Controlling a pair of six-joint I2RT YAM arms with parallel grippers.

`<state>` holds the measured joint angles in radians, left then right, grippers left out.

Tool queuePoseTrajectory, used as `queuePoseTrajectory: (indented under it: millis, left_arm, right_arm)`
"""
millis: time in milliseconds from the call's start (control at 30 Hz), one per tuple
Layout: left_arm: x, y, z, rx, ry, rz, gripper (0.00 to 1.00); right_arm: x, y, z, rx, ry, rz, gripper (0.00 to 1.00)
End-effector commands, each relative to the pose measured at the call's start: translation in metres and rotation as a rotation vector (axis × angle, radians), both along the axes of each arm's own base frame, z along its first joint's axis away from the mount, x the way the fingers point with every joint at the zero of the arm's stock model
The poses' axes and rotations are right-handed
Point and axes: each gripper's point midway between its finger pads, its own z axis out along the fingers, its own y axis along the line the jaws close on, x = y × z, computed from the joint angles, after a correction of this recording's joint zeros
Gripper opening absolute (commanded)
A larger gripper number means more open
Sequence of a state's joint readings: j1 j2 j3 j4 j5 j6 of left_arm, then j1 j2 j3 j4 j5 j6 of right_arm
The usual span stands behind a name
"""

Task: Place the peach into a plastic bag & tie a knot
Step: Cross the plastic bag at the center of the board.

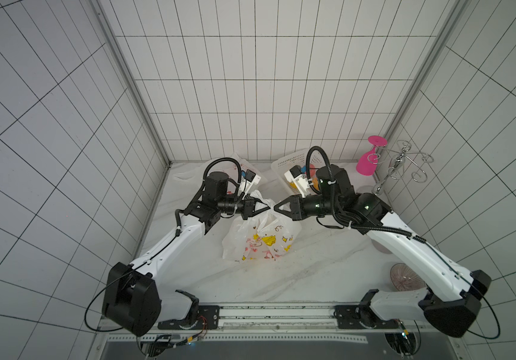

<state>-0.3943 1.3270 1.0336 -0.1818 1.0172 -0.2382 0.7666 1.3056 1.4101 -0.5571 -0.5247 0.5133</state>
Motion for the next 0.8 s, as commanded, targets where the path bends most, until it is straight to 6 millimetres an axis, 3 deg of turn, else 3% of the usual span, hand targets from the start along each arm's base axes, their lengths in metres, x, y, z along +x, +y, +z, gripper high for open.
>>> queuePoseTrajectory:
  millis: [0, 133, 233, 600, 767]
  left_arm:
    - [0.006, 0.002, 0.006, -0.017, 0.013, 0.02, 0.03]
    - [0.004, 0.003, 0.003, -0.012, 0.012, 0.014, 0.05]
    - [0.0, 0.004, -0.004, 0.005, 0.004, 0.006, 0.08]
    - [-0.012, 0.01, -0.025, 0.039, 0.003, -0.021, 0.4]
    - [-0.018, 0.014, -0.019, -0.012, -0.023, -0.025, 0.51]
  right_arm:
    - [-0.003, 0.012, -0.034, -0.048, -0.027, 0.017, 0.0]
    - [0.007, 0.017, -0.077, -0.138, -0.065, -0.007, 0.0]
    - [0.018, 0.011, -0.093, -0.176, -0.132, -0.034, 0.0]
    - [0.034, 0.012, -0.095, -0.115, -0.14, 0.018, 0.0]
    - [0.037, 0.012, -0.091, -0.077, -0.123, 0.033, 0.0]
